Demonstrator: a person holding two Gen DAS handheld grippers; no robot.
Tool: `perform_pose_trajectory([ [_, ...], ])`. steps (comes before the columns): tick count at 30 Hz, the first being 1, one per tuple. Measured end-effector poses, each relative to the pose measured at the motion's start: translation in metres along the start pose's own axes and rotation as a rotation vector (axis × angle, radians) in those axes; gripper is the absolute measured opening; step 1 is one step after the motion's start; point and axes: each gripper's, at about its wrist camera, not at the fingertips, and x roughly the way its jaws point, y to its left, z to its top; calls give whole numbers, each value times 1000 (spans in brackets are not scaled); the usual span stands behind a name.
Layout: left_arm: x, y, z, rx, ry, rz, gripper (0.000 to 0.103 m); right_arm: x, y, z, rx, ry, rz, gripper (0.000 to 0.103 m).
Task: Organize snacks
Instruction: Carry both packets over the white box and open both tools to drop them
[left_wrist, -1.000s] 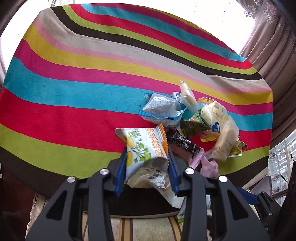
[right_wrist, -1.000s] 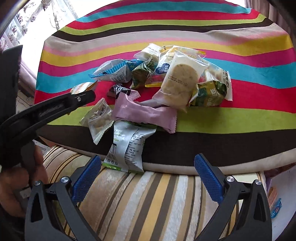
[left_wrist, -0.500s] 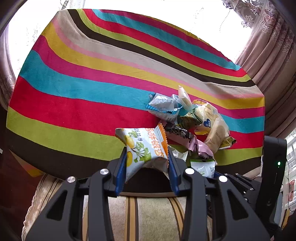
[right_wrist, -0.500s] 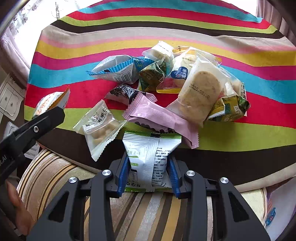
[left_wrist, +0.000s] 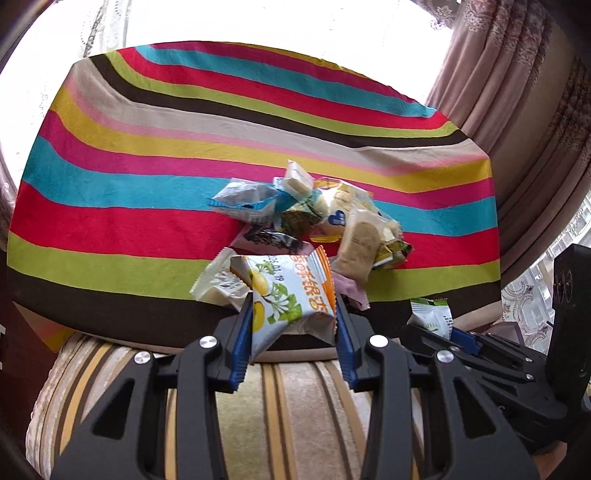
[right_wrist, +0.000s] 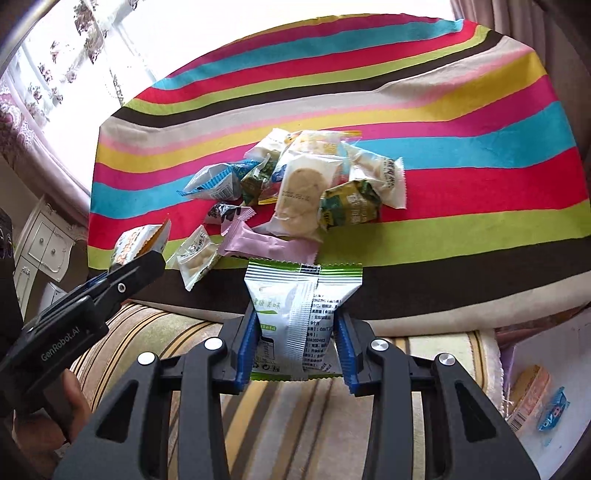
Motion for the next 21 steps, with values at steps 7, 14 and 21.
perform_pose_trajectory([
  [7,12,-63,-14,99,43,-79,39,-42,-59,-17,103,-63,-6,37],
  [14,26,-130,-29,217,90,-174,39,-72,-130,-36,217,-118,-78,37],
  [21,42,-188,-45,328,147,-255,39,-89,-208,-63,334,-137,-164,37],
])
